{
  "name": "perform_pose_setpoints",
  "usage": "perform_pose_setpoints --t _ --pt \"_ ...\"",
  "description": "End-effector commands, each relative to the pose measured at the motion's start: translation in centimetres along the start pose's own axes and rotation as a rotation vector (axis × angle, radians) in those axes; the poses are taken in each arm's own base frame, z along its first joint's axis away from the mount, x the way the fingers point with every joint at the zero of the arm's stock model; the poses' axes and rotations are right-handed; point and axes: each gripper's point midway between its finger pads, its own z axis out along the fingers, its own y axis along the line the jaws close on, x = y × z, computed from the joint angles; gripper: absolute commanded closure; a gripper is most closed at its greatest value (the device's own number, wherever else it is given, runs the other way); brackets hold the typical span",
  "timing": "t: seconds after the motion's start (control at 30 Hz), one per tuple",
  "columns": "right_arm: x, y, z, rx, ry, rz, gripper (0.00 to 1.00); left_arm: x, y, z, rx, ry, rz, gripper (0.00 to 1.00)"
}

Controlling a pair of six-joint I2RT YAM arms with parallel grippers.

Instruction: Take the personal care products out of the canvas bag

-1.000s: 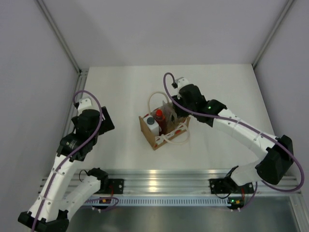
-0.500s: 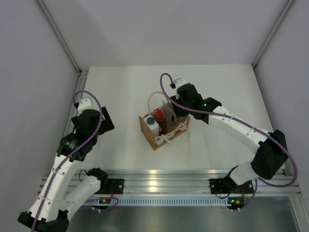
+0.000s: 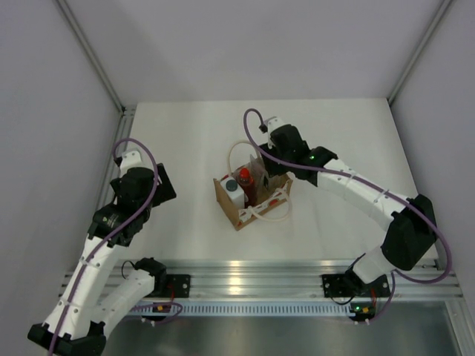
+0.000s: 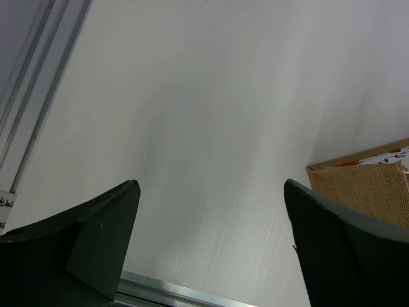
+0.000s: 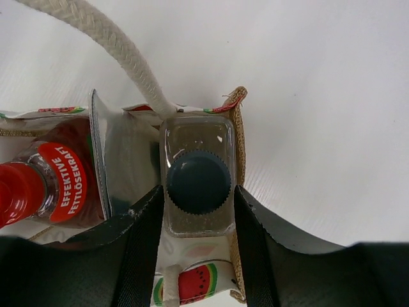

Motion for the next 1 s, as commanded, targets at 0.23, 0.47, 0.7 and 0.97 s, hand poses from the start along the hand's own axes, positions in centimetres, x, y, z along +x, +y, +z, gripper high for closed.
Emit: perform_pose_setpoints --t 0.23,0.47,0.7,0.97 --pt "2.1 -0.4 1.5 -0.004 0.077 -0.004 0.56 -0.9 -0.2 0.2 -0.004 -0.036 -0.025 0.01" --pt "3.1 -0.8 1.5 0.008 0.088 0.014 0.54 -0.9 -0.2 0.2 -0.002 -0.035 -0.025 0.01" --pt "2.6 -0.7 0.5 -0.005 0.058 0.019 0.52 -0.9 -0.2 0.2 -0.002 -0.035 -0.025 0.01" --pt "3.3 -0.5 1.0 -0.017 0.074 0.013 0.52 -1.0 -0.2 0.2 -0.001 -0.038 -0.027 0.01"
